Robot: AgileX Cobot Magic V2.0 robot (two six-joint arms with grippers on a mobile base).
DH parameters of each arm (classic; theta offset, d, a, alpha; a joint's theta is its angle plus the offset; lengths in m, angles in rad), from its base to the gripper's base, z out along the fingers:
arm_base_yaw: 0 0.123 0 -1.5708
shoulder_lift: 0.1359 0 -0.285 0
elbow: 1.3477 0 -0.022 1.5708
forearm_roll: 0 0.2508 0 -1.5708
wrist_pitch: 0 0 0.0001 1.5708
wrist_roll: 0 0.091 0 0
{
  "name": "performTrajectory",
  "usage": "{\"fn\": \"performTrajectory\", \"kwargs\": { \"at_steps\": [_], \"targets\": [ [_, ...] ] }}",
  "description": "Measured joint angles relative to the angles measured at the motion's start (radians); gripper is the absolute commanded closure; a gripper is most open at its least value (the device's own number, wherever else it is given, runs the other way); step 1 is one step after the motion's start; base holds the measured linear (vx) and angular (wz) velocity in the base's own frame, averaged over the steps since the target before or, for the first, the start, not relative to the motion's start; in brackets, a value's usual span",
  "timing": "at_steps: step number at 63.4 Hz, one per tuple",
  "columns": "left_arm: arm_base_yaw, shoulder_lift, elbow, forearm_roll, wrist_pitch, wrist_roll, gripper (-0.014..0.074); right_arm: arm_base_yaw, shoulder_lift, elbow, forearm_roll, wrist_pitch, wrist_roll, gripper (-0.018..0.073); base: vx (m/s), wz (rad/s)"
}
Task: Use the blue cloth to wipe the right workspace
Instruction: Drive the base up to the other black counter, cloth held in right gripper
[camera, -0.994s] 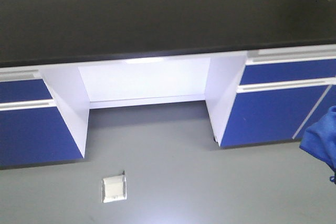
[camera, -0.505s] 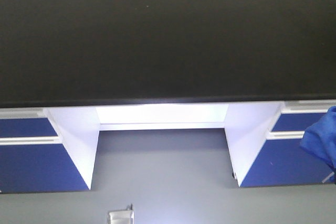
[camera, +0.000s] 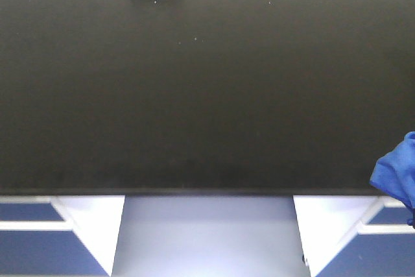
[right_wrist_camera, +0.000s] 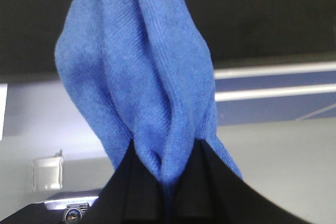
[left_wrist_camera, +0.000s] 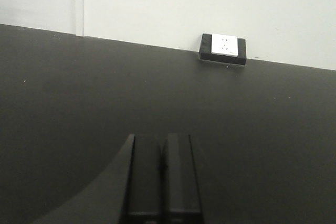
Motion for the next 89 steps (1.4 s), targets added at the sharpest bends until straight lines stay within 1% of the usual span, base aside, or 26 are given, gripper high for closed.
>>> {"fn": "performTrajectory", "kwargs": {
  "at_steps": [32,75,82,89],
  "targets": [
    [0.000,0.000,0.000,0.000,0.000,0.000,0.0602,0.000,0.000,0.000,0.000,0.000,0.000,0.0559,0.20,-0.02],
    [0.000,0.000,0.000,0.000,0.000,0.000,0.0602,0.000,0.000,0.000,0.000,0.000,0.000,0.0559,0.03,-0.01],
    [0.000,0.000,0.000,0.000,0.000,0.000,0.0602,0.000,0.000,0.000,0.000,-0.061,0.000,0.0559,0.00,0.00],
    [0.000,0.000,0.000,0.000,0.000,0.000,0.0602,0.000,0.007,0.000,0.000,-0.198,0.000,0.0559,0.00,0.00]
  ]
}}
